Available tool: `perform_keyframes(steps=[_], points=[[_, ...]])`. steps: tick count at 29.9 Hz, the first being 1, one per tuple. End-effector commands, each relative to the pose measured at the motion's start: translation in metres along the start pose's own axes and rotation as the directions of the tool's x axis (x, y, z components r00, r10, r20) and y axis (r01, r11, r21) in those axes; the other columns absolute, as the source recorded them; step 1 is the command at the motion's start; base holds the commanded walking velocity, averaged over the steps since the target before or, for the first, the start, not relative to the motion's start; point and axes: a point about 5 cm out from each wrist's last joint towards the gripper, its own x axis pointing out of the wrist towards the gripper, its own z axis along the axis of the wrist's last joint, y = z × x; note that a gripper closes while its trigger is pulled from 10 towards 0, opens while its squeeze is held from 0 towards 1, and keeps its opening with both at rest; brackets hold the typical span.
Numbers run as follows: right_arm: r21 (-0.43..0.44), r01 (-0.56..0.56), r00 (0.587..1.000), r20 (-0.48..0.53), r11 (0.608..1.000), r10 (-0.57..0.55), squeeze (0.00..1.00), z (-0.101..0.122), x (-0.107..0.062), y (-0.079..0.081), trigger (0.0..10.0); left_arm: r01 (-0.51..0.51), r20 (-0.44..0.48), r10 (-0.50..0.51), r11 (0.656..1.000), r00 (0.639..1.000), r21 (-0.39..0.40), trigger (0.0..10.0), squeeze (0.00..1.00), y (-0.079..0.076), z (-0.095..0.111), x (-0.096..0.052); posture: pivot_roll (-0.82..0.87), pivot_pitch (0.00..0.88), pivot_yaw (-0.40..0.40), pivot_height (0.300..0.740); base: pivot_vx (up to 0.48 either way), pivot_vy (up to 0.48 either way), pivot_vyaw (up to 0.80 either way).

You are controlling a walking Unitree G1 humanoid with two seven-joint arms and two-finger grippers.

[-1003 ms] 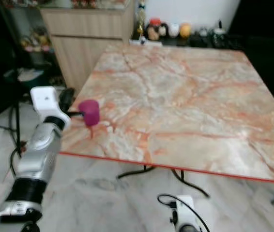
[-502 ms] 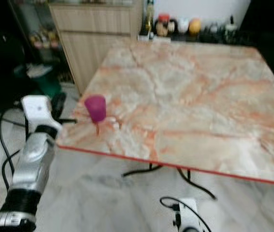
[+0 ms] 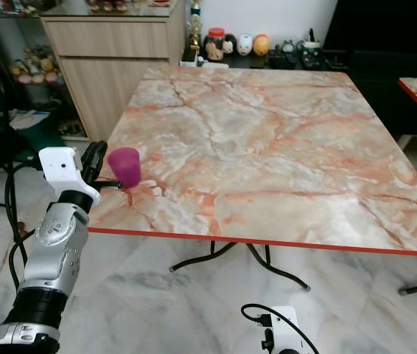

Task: Setting the table

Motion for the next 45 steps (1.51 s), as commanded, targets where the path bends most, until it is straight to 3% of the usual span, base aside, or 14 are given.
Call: perform_keyframes(steps=[1, 22, 35, 43, 45], points=[[0.010, 0.012, 1.000, -0.001, 1.000, -0.012, 0.00, 0.002, 0.001, -0.002, 10.0, -0.024, -0.001, 0.024, 1.000, 1.000, 0.001, 10.0, 0.00, 0.005, 0.001, 0.001, 0.04, 0.000, -0.023, 0.740, 0.274, 0.000, 0.00], [0.007, 0.007, 0.999, -0.047, 1.000, -0.007, 0.00, -0.011, -0.002, 0.001, 10.0, -0.010, 0.023, 0.010, 1.000, 1.000, -0.016, 10.0, 0.00, -0.001, 0.008, 0.006, 0.05, 0.000, -0.019, 0.740, 0.329, 0.000, 0.00], [-0.002, -0.013, 0.998, -0.066, 1.000, 0.013, 0.00, -0.014, -0.003, 0.004, 10.0, 0.005, 0.038, -0.004, 1.000, 0.999, -0.029, 10.0, 0.00, 0.001, 0.013, 0.006, 0.05, 0.000, -0.023, 0.740, 0.000, 0.000, 0.00], [-0.015, -0.010, 0.995, -0.095, 1.000, 0.009, 0.00, -0.023, -0.005, -0.002, 10.0, 0.009, -0.017, -0.010, 1.000, 1.000, -0.024, 10.0, 0.00, 0.012, 0.018, 0.006, 0.05, 0.000, -0.017, 0.740, 0.000, 0.000, 0.00], [-0.018, -0.003, 0.994, -0.107, 1.000, 0.001, 0.00, -0.028, -0.007, -0.005, 10.0, 0.050, -0.077, -0.050, 0.999, 0.996, 0.001, 10.0, 0.00, 0.014, 0.020, 0.005, 0.05, 0.000, -0.017, 0.740, 0.000, 0.000, 0.00]])
